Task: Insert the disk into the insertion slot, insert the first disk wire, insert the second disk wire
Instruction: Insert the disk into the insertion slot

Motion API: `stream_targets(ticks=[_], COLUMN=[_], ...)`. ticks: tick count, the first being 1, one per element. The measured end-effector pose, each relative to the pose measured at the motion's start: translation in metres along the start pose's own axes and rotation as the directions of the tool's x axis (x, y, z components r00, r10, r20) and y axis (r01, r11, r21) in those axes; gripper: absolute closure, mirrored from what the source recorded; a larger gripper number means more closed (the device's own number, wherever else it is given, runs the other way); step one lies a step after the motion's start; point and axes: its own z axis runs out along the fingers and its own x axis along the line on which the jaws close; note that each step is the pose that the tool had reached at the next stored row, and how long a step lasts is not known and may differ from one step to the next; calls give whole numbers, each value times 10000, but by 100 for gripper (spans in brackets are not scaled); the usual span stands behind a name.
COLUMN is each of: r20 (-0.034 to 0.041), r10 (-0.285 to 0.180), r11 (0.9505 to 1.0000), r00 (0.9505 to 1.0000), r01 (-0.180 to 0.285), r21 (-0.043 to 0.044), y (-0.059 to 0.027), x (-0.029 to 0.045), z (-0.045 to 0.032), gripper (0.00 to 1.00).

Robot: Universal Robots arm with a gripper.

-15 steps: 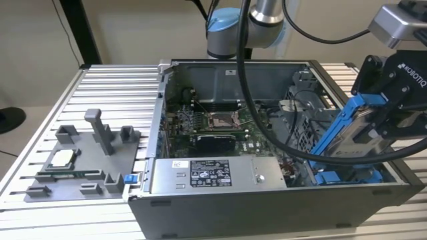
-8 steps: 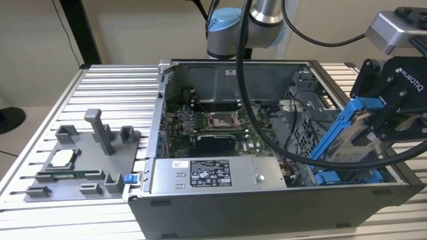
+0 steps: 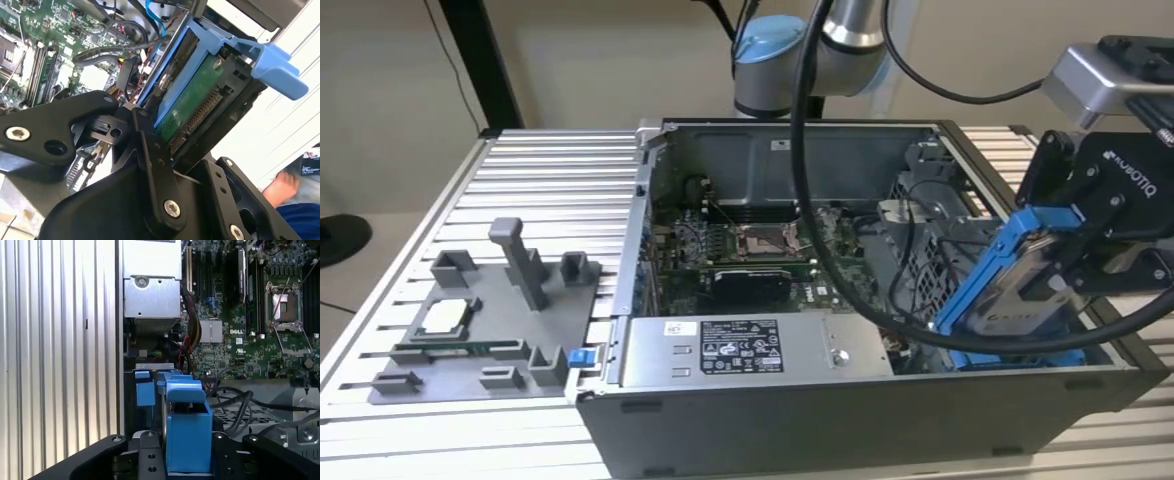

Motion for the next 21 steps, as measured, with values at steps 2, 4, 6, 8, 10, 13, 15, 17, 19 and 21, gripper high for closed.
stream_targets(ticks=[2,4,6,8,10,13,15,17,19,21], r20=[0,-1,-1,-1,-1,-4,-1,-3,0,-1], r10=[0,0,0,0,1,0,-3,-3,-3,-3], r11=[10000,10000,10000,10000,10000,10000,10000,10000,10000,10000], r00=[10000,10000,10000,10000,10000,10000,10000,10000,10000,10000], r01=[0,0,0,0,-1,0,3,3,3,3], r21=[0,0,0,0,15,24,24,25,24,24], y=[-3,-7,-10,-13,-16,-16,-17,-17,-18,-18], x=[4,8,12,17,20,20,21,21,21,21], z=[37,72,108,144,177,181,185,186,189,191], gripper=[100,100,100,100,100,100,100,100,0,0])
